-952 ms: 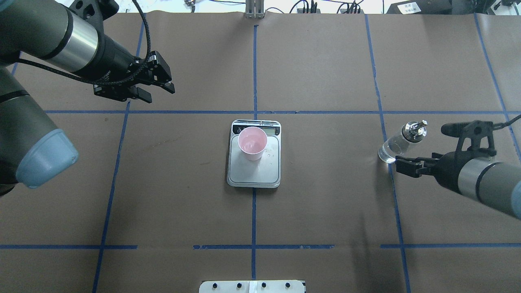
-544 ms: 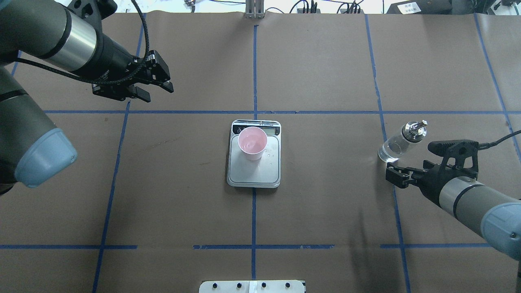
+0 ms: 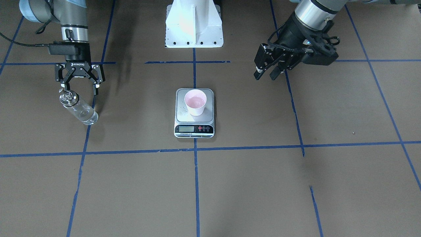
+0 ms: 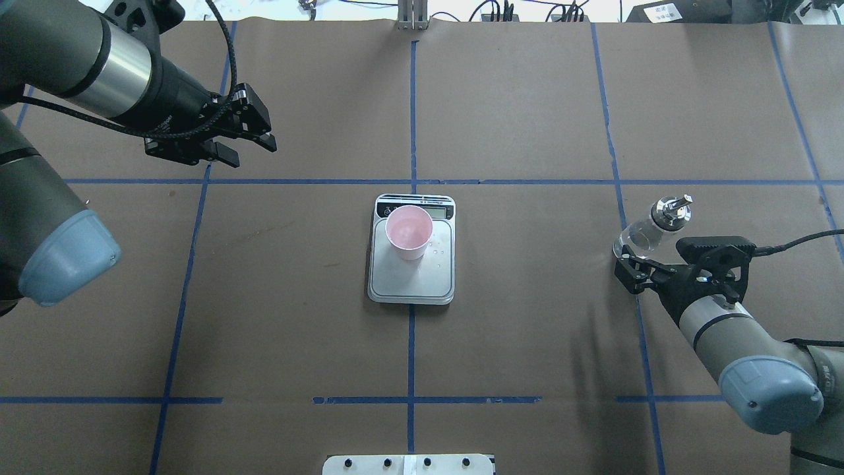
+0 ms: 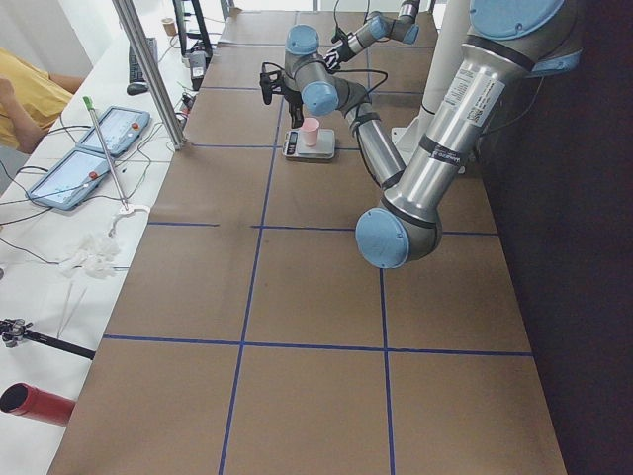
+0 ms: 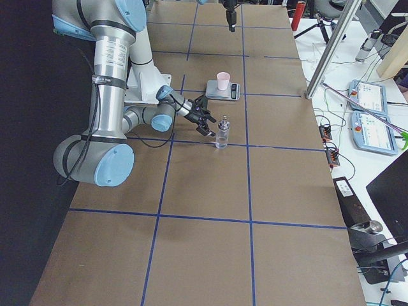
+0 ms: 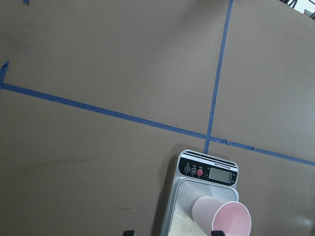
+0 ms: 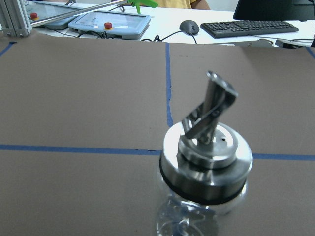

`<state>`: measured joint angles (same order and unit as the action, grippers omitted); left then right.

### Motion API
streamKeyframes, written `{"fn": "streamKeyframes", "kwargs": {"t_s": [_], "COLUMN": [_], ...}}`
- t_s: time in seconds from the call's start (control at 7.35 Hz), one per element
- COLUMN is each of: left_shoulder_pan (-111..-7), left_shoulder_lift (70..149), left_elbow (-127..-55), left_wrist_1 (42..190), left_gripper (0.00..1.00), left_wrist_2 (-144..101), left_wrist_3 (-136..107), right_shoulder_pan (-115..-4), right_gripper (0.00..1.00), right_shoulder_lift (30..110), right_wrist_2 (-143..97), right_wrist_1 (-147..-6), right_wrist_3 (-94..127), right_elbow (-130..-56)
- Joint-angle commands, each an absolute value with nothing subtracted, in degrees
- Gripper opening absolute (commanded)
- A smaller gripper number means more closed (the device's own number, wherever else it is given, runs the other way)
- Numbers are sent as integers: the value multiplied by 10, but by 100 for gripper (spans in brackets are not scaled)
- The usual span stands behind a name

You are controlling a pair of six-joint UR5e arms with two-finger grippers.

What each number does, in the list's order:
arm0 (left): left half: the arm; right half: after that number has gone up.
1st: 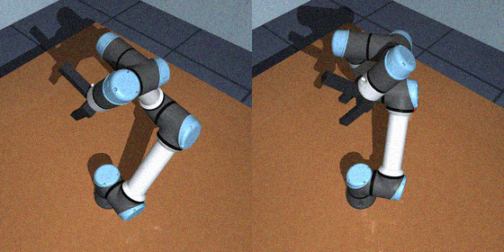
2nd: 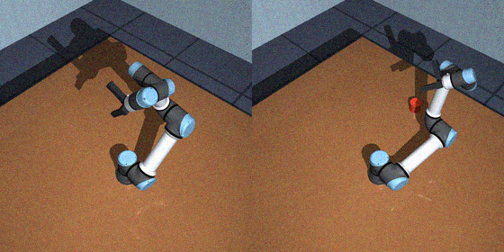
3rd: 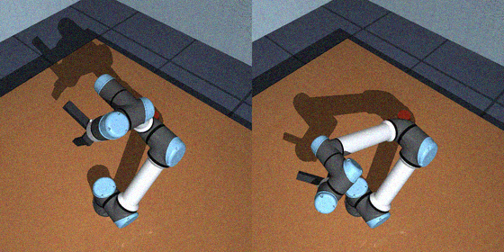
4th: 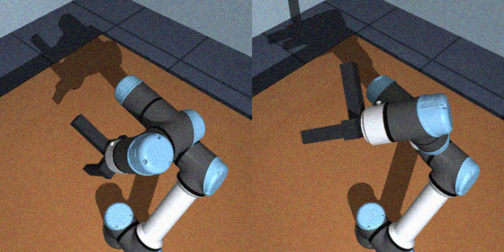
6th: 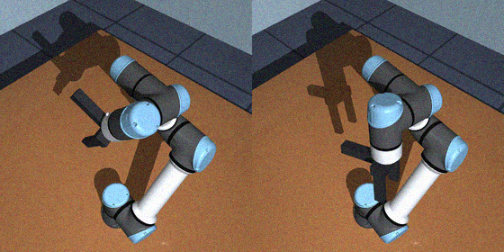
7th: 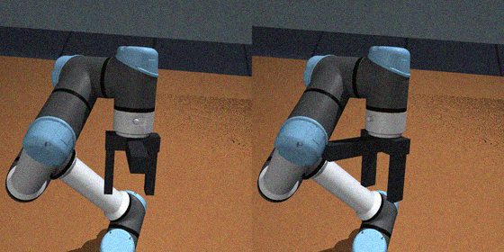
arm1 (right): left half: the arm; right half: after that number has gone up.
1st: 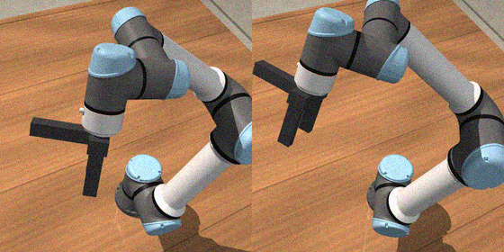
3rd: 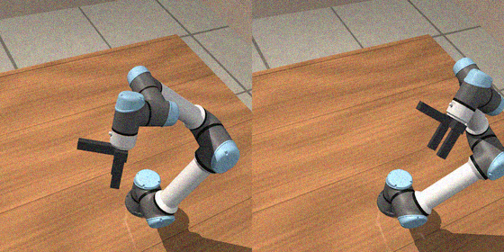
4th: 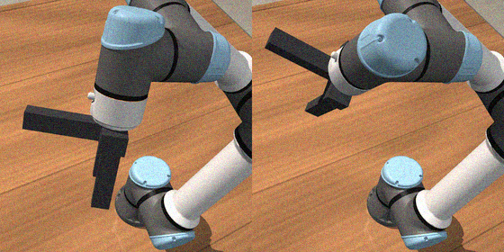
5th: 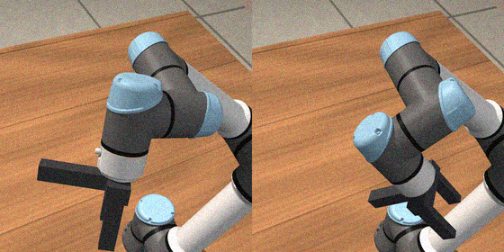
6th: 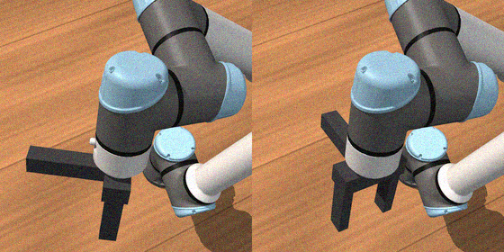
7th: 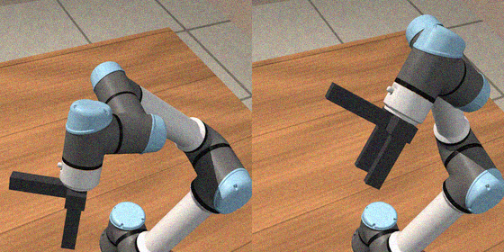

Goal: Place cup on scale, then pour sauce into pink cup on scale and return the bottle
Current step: 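Grasp the glass sauce bottle with the right gripper and lift it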

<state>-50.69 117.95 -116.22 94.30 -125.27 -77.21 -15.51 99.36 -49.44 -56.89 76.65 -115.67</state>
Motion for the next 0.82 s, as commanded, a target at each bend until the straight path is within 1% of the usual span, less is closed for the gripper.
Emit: {"fn": "streamKeyframes", "kwargs": {"t_s": [0.0,0.14,0.27,0.41,0.68], "left_shoulder_pan": [-531,-550,-569,-579,-579], "left_shoulder_lift": [1146,1131,1124,1123,1122], "left_elbow": [-1168,-1173,-1173,-1174,-1176], "left_wrist_1": [927,911,884,875,875], "left_gripper": [61,61,61,62,62], "left_wrist_2": [-1252,-1251,-1249,-1249,-1249], "left_wrist_3": [-678,-628,-577,-559,-559], "right_shoulder_pan": [-155,-155,-155,-154,-149], "right_gripper": [98,98,98,98,97], "right_shoulder_lift": [988,989,988,987,983], "right_wrist_2": [-469,-464,-454,-444,-424], "right_wrist_1": [-566,-527,-440,-399,-398], "right_wrist_3": [767,767,759,757,743], "right_elbow": [-1136,-1115,-1061,-1030,-1026]}}
